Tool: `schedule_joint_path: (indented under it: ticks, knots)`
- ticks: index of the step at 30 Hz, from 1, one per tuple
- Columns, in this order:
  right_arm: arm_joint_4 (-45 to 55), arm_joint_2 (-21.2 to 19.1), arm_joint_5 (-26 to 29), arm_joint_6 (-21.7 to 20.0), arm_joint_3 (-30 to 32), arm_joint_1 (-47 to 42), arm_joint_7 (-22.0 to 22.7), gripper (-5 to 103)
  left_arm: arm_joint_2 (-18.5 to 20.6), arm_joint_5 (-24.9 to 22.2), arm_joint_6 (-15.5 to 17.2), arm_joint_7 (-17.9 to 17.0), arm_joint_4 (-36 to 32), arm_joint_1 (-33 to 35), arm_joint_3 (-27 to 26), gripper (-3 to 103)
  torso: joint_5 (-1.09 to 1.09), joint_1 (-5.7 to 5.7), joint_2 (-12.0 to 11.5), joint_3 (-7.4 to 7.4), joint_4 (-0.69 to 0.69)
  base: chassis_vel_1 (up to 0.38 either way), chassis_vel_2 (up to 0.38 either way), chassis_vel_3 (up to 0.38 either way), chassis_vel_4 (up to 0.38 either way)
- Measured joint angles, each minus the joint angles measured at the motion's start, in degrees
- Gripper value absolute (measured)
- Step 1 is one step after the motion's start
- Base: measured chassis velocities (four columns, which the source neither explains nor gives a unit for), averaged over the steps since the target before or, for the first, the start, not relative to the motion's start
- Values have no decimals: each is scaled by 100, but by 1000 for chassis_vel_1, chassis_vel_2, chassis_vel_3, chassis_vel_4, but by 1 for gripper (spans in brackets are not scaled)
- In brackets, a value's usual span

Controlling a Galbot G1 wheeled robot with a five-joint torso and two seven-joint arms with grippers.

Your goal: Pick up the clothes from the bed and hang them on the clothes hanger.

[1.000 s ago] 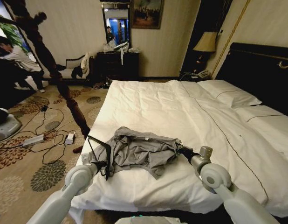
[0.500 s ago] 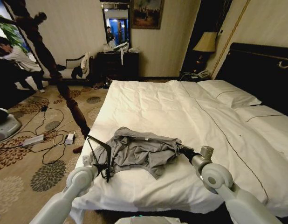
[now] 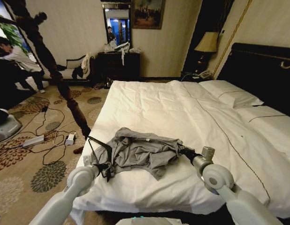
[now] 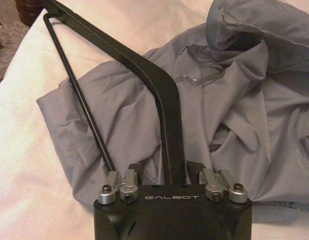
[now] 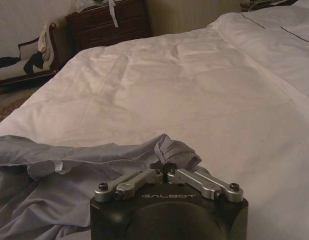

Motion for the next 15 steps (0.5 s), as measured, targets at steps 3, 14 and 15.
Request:
schedule_joint_path:
  ticks: [3, 14, 15]
  knots:
    - [-7, 5, 8, 0, 0, 1, 3, 0, 0, -3, 0, 23, 12, 38, -4, 36, 0, 0, 0, 0, 0, 0, 0, 0, 0]
    - [-3, 13, 6, 2, 16, -22, 5, 0, -48, 38, -9, 131, 119, 84, -5, 17, 1, 0, 0, 0, 0, 0, 0, 0, 0]
    - [-3, 13, 6, 2, 16, -22, 5, 0, -48, 38, -9, 131, 119, 84, -5, 17, 1, 0, 0, 0, 0, 0, 0, 0, 0]
